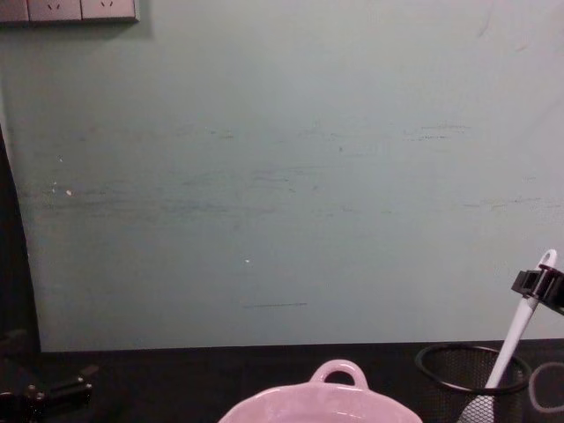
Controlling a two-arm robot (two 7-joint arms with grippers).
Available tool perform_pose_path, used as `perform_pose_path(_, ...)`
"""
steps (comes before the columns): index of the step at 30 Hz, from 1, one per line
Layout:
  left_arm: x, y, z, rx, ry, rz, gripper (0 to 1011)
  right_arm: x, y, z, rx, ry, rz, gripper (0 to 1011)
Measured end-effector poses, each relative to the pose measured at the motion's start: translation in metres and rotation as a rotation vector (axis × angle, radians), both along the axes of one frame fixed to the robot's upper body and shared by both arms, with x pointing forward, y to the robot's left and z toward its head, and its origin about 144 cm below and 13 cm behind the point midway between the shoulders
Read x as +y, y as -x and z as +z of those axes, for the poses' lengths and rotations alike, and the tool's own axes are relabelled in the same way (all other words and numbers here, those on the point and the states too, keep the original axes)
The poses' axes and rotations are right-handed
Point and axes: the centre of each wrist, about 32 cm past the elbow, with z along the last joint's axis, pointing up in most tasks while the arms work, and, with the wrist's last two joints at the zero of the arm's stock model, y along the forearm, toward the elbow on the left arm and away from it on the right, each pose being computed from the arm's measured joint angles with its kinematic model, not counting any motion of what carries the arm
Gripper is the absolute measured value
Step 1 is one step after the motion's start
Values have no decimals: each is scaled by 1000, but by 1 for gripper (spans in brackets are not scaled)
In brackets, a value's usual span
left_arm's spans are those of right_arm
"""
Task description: Use the one hand to pick up the spoon and stir the clear water in the bowl.
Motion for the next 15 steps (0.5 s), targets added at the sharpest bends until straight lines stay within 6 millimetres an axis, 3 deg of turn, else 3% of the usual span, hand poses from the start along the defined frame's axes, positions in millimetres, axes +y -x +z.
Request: perform_pose_path(15,0,0,0,0,0,0,1011,-2,0,1,-8,-31,21,119)
